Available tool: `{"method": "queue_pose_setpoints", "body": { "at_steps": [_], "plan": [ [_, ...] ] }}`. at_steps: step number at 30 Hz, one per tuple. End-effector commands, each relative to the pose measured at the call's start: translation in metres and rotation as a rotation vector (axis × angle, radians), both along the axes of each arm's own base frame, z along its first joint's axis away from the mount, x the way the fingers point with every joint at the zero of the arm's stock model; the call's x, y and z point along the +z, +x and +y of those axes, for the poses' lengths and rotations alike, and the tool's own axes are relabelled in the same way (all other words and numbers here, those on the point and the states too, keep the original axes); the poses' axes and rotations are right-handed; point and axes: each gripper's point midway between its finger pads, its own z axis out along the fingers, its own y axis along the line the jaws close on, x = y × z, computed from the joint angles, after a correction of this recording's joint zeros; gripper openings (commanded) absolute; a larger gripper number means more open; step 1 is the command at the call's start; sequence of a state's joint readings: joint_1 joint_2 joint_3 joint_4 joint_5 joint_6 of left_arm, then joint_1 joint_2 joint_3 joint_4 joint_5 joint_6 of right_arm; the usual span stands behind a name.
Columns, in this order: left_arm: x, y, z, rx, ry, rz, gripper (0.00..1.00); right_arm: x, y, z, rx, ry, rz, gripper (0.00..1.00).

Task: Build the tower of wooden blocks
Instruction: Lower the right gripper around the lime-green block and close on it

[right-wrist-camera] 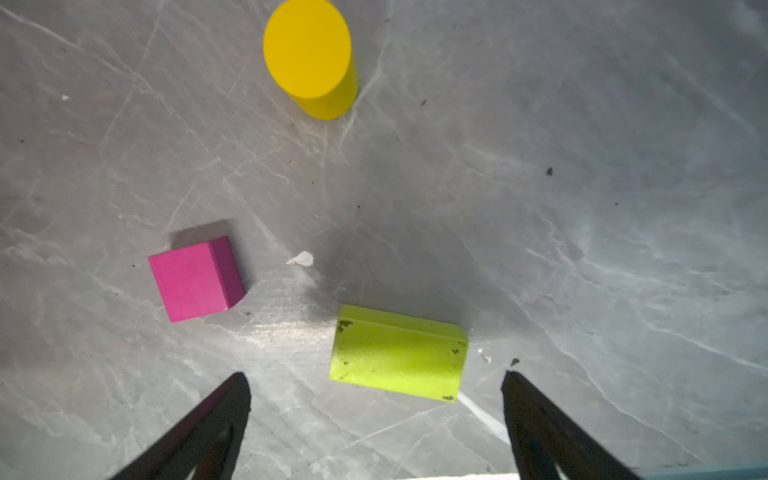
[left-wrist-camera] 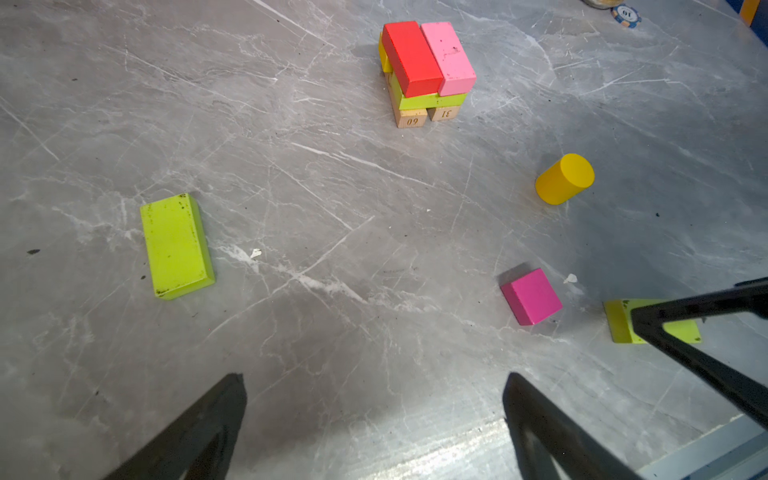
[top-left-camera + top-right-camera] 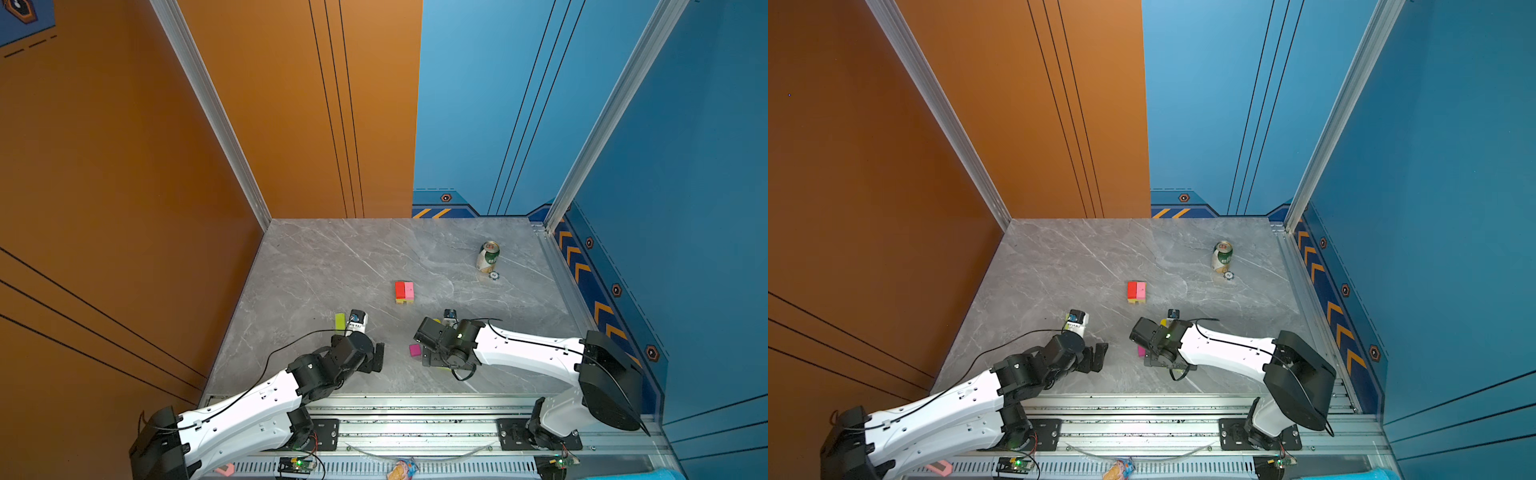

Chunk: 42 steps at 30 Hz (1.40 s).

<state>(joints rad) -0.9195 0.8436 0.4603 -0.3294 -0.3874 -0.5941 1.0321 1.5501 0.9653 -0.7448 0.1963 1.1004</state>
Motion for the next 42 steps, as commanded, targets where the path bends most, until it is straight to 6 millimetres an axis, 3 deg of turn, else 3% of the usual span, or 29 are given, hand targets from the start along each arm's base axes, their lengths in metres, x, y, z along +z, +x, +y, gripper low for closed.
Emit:
{"method": "queue_pose_setpoints", "body": {
  "at_steps": [1,23,42],
  "plan": [
    [-0.009,-0.005,0.007,0.000,0.005,0.030,0.98,-0.001,0.004,0.007,-0.007,0.011,0.012,0.96],
    [-0.013,-0.003,0.010,0.015,-0.003,0.064,0.98,-0.021,-0.003,-0.016,-0.068,0.026,0.044,0.90],
    [-0.012,-0.003,0.013,0.022,0.006,0.067,0.98,-0.030,-0.007,-0.016,-0.078,0.038,0.054,0.68]
  ]
}}
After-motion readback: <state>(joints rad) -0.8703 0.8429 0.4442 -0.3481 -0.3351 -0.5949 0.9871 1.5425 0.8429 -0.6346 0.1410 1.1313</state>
